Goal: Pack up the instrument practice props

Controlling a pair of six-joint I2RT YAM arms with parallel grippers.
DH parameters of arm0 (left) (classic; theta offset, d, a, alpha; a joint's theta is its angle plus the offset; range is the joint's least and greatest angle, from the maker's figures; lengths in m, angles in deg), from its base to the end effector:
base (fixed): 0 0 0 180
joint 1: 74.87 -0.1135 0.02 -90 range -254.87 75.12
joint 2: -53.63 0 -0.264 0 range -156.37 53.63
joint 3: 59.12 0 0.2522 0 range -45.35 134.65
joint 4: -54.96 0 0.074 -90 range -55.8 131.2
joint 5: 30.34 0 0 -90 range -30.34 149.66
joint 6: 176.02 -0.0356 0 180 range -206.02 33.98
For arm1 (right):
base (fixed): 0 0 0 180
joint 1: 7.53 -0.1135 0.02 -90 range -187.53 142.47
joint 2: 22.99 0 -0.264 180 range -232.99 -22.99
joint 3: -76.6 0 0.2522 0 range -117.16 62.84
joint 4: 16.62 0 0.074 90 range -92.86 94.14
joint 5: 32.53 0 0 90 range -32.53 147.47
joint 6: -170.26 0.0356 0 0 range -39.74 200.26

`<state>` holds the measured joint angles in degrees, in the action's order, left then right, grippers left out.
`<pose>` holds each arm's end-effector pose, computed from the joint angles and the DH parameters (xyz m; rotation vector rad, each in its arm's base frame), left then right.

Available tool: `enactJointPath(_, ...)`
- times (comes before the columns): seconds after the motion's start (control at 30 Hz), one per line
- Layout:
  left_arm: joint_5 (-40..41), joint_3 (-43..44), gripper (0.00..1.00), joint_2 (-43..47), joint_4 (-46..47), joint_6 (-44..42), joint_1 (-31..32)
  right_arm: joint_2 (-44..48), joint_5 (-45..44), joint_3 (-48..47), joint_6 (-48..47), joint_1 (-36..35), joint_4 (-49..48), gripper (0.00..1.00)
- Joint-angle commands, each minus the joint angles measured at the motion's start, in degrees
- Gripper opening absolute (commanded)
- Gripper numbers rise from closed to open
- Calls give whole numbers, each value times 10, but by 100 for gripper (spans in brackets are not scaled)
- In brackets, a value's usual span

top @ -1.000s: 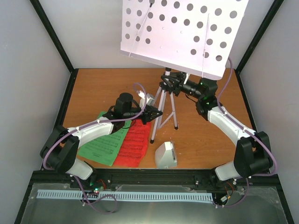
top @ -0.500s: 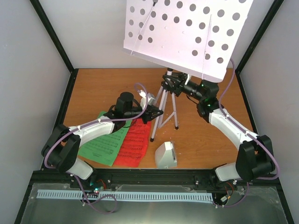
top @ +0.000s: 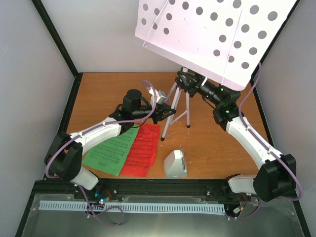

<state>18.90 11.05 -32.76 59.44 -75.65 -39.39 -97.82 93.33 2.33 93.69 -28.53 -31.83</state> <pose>0.2670 -0.2188 0.2860 0.9256 1.6445 -1.1905 0.2750 0.1279 0.3918 -0.6361 1.2747 0.9097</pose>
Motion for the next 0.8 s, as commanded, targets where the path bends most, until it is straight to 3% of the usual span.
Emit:
enactJointPath(0.0, 31, 117, 0, 69, 99, 62, -11, 13, 54, 6, 47, -41, 37, 3)
enactJointPath(0.2, 35, 123, 0, 113, -30, 76, -11, 9, -32, 26, 152, -84, 5, 3)
enactJointPath(0.4, 59, 101, 0, 144, -114, 114, -11, -26, -64, 53, 223, -112, -47, 3)
enactJointPath(0.77, 80, 75, 0, 143, -157, 152, -11, -82, -122, 114, 307, -114, -109, 3)
